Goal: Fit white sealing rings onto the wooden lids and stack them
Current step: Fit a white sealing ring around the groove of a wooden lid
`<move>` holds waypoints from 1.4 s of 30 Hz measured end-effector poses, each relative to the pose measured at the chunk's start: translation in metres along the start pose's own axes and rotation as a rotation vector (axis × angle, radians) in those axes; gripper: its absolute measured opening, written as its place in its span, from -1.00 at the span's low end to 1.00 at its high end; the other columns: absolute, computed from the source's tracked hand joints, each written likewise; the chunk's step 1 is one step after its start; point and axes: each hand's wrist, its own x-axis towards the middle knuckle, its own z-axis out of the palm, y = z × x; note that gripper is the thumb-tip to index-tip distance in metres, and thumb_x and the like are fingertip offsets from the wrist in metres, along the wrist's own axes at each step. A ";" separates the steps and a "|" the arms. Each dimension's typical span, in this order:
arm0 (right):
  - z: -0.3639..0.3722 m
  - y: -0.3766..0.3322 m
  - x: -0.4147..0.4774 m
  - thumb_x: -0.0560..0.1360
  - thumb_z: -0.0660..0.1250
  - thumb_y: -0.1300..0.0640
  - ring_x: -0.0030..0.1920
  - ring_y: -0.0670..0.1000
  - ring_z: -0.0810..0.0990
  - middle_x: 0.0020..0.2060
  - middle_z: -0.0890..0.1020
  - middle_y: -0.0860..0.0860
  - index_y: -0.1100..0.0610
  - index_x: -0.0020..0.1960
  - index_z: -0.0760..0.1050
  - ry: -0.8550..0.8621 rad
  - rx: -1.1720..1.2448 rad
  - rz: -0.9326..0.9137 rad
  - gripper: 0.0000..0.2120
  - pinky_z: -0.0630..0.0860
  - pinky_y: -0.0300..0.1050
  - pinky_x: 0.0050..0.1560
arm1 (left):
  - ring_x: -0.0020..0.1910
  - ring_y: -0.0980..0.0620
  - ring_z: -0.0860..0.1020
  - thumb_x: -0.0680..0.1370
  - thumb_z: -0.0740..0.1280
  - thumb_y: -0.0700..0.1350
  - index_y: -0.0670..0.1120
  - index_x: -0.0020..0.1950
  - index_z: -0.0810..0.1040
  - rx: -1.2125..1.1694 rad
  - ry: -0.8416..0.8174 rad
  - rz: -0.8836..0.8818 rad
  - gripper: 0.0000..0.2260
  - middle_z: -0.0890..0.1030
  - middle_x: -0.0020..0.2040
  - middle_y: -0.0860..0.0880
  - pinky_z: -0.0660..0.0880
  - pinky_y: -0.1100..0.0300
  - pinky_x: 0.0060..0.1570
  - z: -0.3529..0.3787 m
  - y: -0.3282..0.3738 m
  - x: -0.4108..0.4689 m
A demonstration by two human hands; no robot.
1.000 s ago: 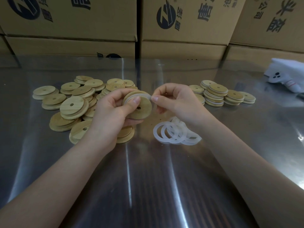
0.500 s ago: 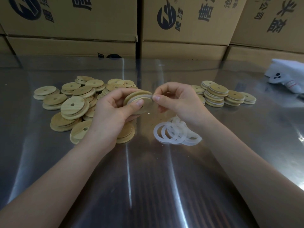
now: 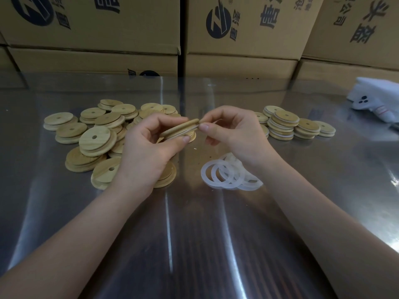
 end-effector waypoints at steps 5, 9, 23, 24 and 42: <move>0.001 0.001 -0.001 0.47 0.44 0.29 -0.30 -0.05 0.62 -0.29 0.65 -0.05 0.05 -0.15 0.63 -0.005 -0.031 -0.004 -0.85 0.52 -0.29 -0.27 | 0.09 0.05 0.64 0.42 0.43 -0.43 -0.04 -0.05 0.62 0.013 0.001 0.057 -0.70 0.69 0.03 -0.02 0.57 0.18 0.07 -0.001 -0.003 0.002; 0.002 0.002 -0.001 0.46 0.44 0.29 -0.29 0.08 0.61 -0.24 0.65 -0.02 0.03 -0.14 0.61 0.011 -0.100 -0.047 -0.84 0.54 -0.19 -0.25 | 0.10 0.05 0.64 0.41 0.38 -0.45 -0.08 -0.07 0.59 -0.019 -0.020 0.090 -0.72 0.69 0.03 -0.03 0.55 0.24 0.04 -0.001 -0.003 0.002; 0.004 -0.003 -0.003 0.50 0.40 0.24 -0.25 0.08 0.60 -0.20 0.59 -0.12 -0.01 -0.13 0.50 0.006 -0.377 -0.164 -0.83 0.56 0.01 -0.17 | -0.01 -0.02 0.65 0.39 0.34 -0.34 -0.03 -0.09 0.57 -0.320 -0.020 -0.102 -0.77 0.68 -0.08 -0.04 0.59 0.11 -0.04 -0.002 -0.007 0.005; 0.004 -0.004 -0.003 0.50 0.40 0.24 -0.24 0.08 0.60 -0.21 0.58 -0.13 -0.01 -0.14 0.50 0.013 -0.364 -0.148 -0.83 0.57 0.00 -0.16 | -0.03 -0.01 0.66 0.40 0.35 -0.34 -0.04 -0.08 0.56 -0.337 -0.016 -0.115 -0.78 0.68 -0.09 -0.03 0.60 0.13 -0.08 -0.002 -0.007 0.005; 0.003 0.000 0.000 0.46 0.43 0.27 -0.40 -0.05 0.56 -0.30 0.61 -0.10 0.00 -0.16 0.55 0.015 -0.111 -0.068 -0.83 0.52 -0.17 -0.30 | 0.07 -0.09 0.67 0.54 0.31 -0.32 -0.08 0.06 0.53 -0.349 0.020 -0.200 -0.82 0.71 -0.02 -0.08 0.62 0.05 -0.09 0.000 -0.006 0.003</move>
